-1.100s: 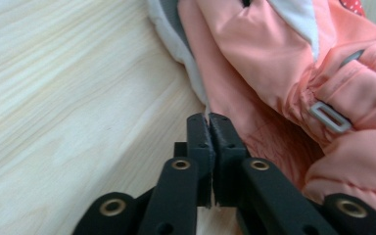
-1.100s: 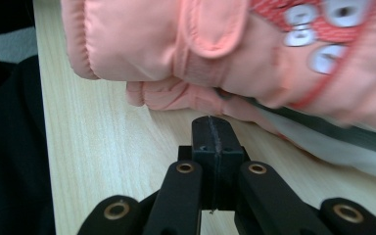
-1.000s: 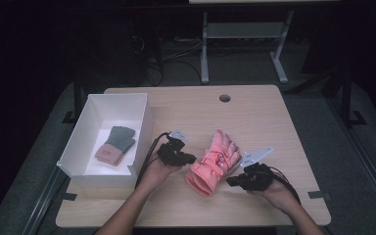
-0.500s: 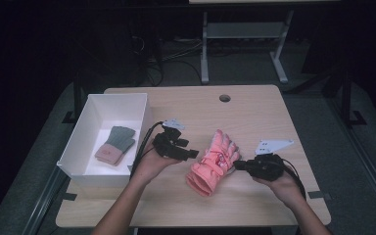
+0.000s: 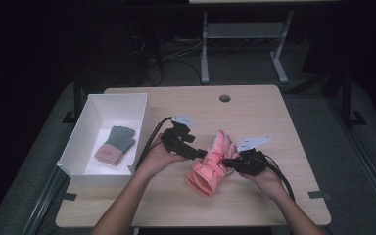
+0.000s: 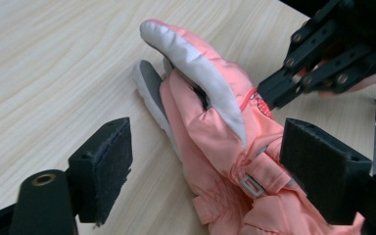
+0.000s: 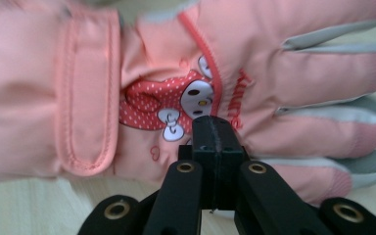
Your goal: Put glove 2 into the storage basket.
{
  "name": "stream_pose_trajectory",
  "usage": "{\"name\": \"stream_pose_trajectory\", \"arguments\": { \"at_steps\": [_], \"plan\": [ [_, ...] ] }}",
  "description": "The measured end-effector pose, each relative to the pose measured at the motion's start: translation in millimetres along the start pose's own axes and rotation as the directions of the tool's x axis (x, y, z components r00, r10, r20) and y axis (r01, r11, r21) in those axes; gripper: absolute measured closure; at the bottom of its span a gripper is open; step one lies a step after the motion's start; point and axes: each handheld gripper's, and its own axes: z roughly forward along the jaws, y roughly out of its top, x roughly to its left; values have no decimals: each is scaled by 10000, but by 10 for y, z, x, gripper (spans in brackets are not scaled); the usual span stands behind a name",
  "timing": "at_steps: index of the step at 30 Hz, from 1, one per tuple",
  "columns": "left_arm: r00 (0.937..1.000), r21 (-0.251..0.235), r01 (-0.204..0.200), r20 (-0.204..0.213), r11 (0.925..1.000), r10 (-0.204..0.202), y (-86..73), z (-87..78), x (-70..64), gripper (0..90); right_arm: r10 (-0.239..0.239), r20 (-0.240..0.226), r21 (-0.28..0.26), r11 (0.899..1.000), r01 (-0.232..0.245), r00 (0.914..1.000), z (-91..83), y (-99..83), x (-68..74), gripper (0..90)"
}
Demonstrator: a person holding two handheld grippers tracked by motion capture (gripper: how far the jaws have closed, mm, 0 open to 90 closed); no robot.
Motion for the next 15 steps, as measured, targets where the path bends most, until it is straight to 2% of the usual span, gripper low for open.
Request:
{"name": "stream_pose_trajectory", "arguments": {
  "at_steps": [7,8,15],
  "plan": [
    [9998,336,-133,162,9993,128,44,153,10,173,113,57,464,9989,-116,9999,103,-6,10,900],
    [9997,428,-132,203,9990,124,49,181,10,173,3,133,543,9985,-11,9999,117,-9,14,900],
    [9987,838,-254,471,9962,215,63,399,-2,170,-147,300,566,9983,130,9994,162,-23,31,900]
  ]
}}
